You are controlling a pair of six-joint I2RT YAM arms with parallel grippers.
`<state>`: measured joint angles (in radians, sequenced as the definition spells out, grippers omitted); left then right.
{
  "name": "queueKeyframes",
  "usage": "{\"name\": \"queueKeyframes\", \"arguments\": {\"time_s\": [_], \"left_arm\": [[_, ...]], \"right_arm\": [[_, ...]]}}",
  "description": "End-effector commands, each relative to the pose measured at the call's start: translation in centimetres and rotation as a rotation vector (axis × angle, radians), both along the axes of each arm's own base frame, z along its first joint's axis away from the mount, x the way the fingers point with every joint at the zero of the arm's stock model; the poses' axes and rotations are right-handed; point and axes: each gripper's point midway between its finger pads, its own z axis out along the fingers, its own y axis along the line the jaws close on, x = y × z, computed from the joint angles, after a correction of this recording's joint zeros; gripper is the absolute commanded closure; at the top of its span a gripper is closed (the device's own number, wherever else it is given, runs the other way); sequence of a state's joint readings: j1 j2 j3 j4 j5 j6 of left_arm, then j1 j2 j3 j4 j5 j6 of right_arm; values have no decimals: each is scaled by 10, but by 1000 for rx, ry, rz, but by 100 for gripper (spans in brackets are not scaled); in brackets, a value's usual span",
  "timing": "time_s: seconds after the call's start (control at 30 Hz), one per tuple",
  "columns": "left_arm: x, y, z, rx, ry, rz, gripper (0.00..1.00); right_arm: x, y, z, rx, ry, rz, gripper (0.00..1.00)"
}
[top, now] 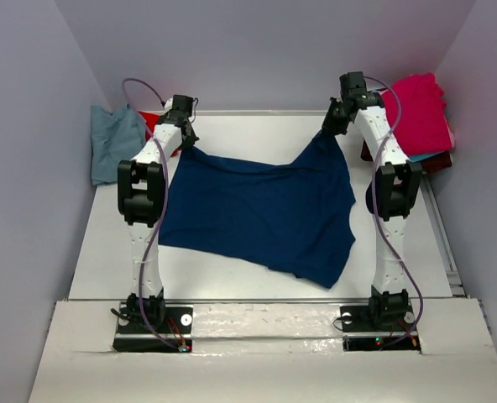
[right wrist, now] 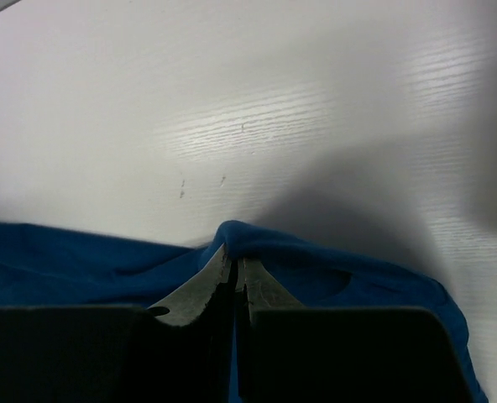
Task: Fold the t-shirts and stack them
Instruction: Flatten the tshirt out
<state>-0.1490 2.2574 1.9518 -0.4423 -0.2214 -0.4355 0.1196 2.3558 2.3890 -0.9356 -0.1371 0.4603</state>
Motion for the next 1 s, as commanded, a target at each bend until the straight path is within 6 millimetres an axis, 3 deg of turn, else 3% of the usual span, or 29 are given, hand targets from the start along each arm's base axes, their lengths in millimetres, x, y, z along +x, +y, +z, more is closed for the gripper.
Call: {"name": "queueKeyframes", "arguments": {"time_s": [0.0, 0.17, 0.37, 0.4, 0.47, 0.5, 0.53, 0.57, 0.6, 0.67, 0.7, 0.73, 0.9, 0.97], "left_arm": [[8, 17, 15, 7, -32, 44, 94], [9, 31, 7, 1, -20, 67, 94], [17, 27, 7, -31, -45, 32, 94], [20, 25, 7, -33, -55, 17, 91], [22, 23, 10, -39, -70, 6, 66], [21, 22, 13, -44, -79, -4, 52], [24, 22, 19, -44, -107, -9, 46], [24, 22, 22, -45, -116, -11, 39], [24, 22, 27, -42, -129, -14, 26], [25, 23, 32, -35, -137, -19, 16], [26, 23, 40, -32, -150, -15, 14], [24, 24, 41, -31, -142, -15, 12], [9, 21, 69, -54, -164, -22, 14], [-7, 9, 67, -54, -114, -43, 15]], "right_arm": [[11, -9, 7, -66, -43, -42, 93], [12, -26, -4, -61, -9, -90, 93], [15, -33, -9, -65, -4, -113, 93], [15, -33, -11, -65, 1, -111, 92], [15, -36, -11, -79, 2, -123, 90], [14, -37, -11, -84, 2, -121, 82], [15, -41, -10, -81, -4, -127, 77], [15, -41, -9, -80, -4, -126, 64], [15, -41, -9, -82, -6, -122, 58], [15, -41, -6, -80, -14, -116, 42], [14, -40, -6, -80, -11, -115, 37], [13, -40, -2, -77, -18, -114, 24], [-4, -32, 15, -27, -1, -104, 22], [-25, -15, 4, -5, 61, -65, 23]]}}
